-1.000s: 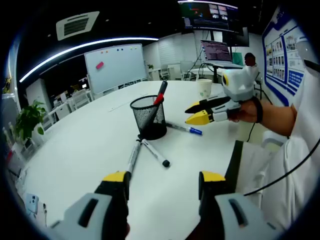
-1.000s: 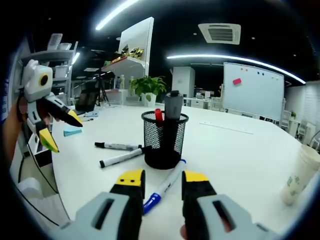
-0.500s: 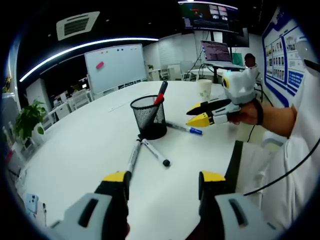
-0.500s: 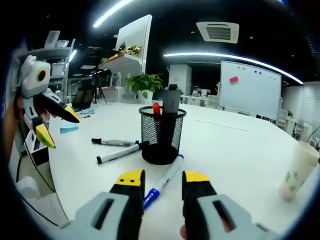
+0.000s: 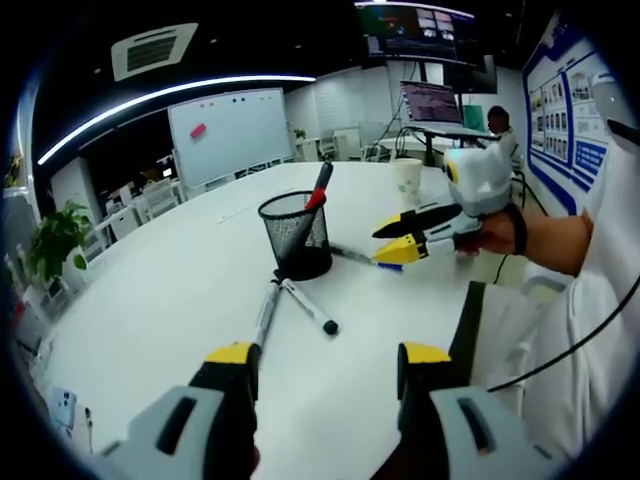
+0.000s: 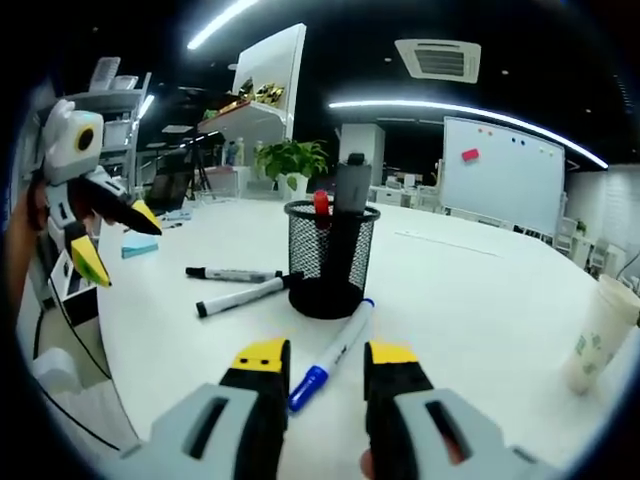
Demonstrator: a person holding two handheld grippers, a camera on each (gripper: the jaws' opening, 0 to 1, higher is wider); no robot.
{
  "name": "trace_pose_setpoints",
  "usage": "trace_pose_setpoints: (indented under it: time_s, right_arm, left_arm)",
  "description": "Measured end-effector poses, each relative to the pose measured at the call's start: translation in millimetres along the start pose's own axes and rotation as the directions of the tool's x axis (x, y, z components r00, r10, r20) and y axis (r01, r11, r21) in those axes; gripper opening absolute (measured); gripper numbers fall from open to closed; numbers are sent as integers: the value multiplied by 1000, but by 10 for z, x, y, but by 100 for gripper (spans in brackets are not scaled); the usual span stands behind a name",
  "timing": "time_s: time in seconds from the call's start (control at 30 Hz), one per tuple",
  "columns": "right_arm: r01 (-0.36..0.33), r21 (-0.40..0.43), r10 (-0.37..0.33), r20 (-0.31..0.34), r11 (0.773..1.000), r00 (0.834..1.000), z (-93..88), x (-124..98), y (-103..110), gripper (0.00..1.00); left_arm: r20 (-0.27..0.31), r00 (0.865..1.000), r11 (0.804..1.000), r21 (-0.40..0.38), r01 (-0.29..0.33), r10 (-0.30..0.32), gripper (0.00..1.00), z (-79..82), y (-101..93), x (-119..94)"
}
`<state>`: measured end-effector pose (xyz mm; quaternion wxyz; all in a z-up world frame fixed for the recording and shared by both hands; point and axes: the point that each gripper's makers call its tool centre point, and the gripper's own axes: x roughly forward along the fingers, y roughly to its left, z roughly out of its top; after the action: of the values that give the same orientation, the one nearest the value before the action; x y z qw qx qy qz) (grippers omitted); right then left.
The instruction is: Place the scattered laser pointers and whiteboard markers into the pen holder and stack the scattered paper cups together
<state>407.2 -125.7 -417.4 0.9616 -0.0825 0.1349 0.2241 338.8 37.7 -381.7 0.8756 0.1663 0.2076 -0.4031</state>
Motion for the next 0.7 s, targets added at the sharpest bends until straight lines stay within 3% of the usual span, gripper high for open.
trace_pose_setpoints:
  time_s: [0.7]
  right_arm:
    - [-4,-2,4,-27,1000,1000,-100,5,94,29]
  left_arm:
    - [-7,1000,1000,-1,-4,4,57,-32,19,-7]
